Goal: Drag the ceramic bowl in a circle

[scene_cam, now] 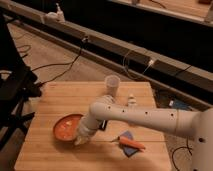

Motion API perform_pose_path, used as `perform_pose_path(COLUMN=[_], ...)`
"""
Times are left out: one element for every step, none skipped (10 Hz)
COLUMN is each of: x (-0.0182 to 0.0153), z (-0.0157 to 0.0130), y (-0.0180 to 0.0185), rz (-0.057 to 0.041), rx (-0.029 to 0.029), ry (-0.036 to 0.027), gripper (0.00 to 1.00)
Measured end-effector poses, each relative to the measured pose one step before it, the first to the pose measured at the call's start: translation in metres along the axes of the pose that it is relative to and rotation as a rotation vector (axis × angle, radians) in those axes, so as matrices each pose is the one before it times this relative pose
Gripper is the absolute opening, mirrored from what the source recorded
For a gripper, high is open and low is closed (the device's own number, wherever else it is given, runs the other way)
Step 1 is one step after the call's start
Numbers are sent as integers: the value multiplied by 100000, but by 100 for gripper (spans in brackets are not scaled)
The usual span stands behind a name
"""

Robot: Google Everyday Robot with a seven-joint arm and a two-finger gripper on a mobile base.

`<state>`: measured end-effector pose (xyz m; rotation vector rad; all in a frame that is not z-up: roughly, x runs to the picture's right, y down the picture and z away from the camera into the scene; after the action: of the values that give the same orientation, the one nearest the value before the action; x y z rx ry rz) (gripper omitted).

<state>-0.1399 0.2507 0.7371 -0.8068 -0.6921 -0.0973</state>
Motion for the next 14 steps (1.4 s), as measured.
perform_pose_path(x=[-117,-429,-708,-759,-1414,-1755,-1244,-1214,-1195,-805,-290,180,842,869], z=[564,761,904,741,1173,1418,935,900,759,482,234,-93,-627,-623], y=[-993,-1020,-1085,-831,-1009,-759,-378,-54,214,583,1018,1408,1705,1160], rz=[-1609,-2128,-2675,-2418,-3852,-4237,-2660,-2242,-1525,-399,1841,3441,5393,4103], rx=[-1435,-1588,-1736,-1117,-1696,-2153,-1330,-1579,-1180,-868,-785,-398,294,535], ry=[-736,-1111,-1445,-1530,-2493,-2796,-2153,-2025,-1988,-1292,-449,174,1292,1478], gripper=[0,0,0,0,0,0,0,0,0,0,0,0,0,0])
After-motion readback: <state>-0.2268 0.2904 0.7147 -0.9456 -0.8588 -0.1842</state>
